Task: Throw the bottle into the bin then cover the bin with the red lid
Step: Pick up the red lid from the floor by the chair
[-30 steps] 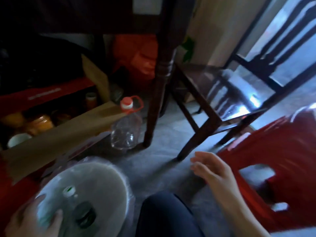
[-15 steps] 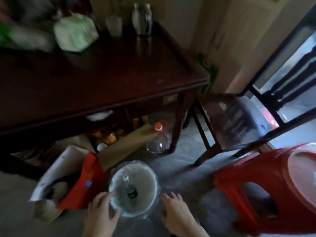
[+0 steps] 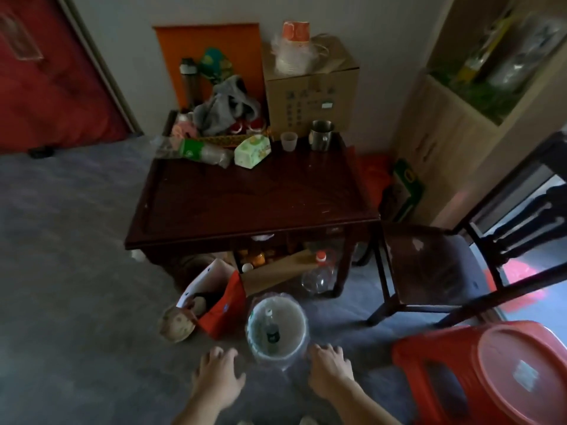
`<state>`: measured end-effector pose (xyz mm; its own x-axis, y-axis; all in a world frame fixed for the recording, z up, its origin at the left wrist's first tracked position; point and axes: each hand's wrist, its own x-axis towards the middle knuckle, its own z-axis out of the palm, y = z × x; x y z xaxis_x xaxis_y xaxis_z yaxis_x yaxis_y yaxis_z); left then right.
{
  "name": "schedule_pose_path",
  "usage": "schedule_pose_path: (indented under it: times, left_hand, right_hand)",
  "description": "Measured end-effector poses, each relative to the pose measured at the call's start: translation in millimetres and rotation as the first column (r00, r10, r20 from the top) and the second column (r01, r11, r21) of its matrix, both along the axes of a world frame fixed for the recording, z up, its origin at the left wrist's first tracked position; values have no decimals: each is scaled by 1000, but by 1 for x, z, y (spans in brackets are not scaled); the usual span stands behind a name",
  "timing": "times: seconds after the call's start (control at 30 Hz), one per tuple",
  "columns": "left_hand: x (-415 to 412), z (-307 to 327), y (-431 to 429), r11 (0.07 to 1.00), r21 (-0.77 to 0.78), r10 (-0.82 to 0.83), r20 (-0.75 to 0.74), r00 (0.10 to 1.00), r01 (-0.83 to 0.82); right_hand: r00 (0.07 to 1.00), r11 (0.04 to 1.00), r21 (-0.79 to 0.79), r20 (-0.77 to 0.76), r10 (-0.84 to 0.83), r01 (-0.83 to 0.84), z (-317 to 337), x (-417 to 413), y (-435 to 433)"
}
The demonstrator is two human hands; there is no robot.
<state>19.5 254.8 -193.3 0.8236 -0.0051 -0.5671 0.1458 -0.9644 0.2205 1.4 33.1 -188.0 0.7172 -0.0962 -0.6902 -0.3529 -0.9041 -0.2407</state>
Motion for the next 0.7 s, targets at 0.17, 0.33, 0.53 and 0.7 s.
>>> schedule_pose_path:
  times: [0.17, 0.33, 0.53, 0.7]
  left_hand:
    - [-30, 5, -15, 999, 34, 26, -29, 999, -25]
    - [-51, 17, -30, 999, 39, 16, -34, 999, -14]
    - [-70, 25, -26, 999, 29, -16, -48, 999, 17]
    - [-86, 27, -39, 1000, 6, -25, -41, 999, 26]
  right_hand:
    - [999, 999, -24, 21, -35, 36, 2, -21, -29]
    - [993, 993, -21, 19, -118, 119, 5, -49, -47]
    - [991, 991, -9, 2, -131, 131, 15, -90, -38]
    - [991, 991, -5, 26, -132, 132, 21, -109, -44]
